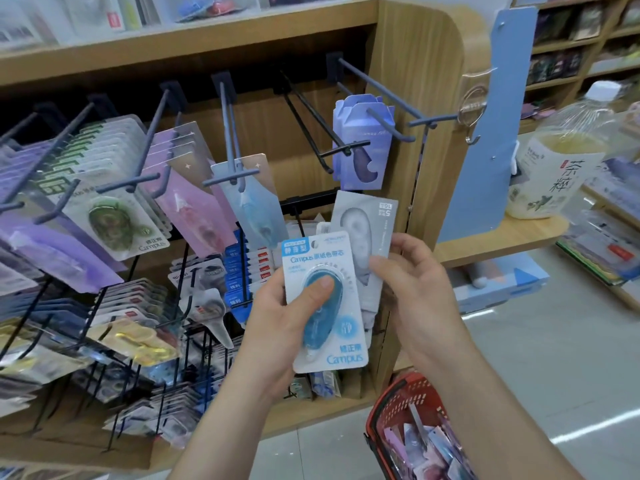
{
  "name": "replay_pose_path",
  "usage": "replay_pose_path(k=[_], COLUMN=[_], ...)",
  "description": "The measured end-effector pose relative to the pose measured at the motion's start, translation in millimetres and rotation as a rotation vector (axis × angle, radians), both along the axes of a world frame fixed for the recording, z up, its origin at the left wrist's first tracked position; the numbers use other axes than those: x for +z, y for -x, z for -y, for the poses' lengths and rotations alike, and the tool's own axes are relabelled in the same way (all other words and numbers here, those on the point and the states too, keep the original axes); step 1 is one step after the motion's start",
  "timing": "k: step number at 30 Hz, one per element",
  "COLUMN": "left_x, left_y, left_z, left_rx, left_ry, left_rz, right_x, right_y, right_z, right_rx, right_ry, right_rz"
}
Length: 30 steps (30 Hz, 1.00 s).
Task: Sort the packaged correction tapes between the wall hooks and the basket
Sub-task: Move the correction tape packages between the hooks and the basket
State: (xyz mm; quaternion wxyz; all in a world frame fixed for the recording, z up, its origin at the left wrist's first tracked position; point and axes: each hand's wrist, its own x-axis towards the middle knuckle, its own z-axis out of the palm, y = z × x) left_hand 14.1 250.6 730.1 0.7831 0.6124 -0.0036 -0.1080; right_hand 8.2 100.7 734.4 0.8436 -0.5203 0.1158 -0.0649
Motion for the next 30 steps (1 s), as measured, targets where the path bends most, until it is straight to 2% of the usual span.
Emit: replay_pose_path(k=[2,4,7,9,13,17,19,23,25,30], left_x=[-0.9,-0.2,1.8,0.9,-5.2,-6.2,-5.8,4.2,9.3,26.9], left_y=[0.2,1.4,2.2,1.1,2.8,6.4,8.0,9.9,5.7,-7.4], left_z=[-8.3,-14.1,-19.1,-21.6,-26.1,-31.5,-34.3,-24.1,-16.2,-4.1], left_rx=[-0.045,-0.181,-0.402,-0.413,-0.336,-0.046,-0.007,-0.064,-0.045,0.042], left_ry=[-0.068,-0.113,-0.067,-0.063,-0.104,-0.148,-0.274,-0.574,-0.532,-0.283], left_rz=[0.029,0.045,0.002,-0.002,0.003,0.020,0.083,0.332,0.363,0.254], right_x=[-0.7,0.7,8.4,11.7,19.7,22.9,23.5,22.8,20.9,6.0], right_y=[-2.5,-8.0,-12.3,-13.8,-17.8,-16.8,-13.2,-7.4,-5.0,3.4], right_z=[8.5,19.1,25.3,26.8,41.2,61.6,61.4,44.5,34.6,22.3], right_rx=[0.071,0.093,0.180,0.161,-0.023,-0.244,-0.241,-0.113,-0.035,0.073], right_ry=[0.083,0.181,0.353,0.371,0.283,0.156,0.045,-0.244,-0.279,-0.281], right_rz=[0.032,0.065,0.105,0.098,0.062,0.060,0.082,0.134,0.159,0.159])
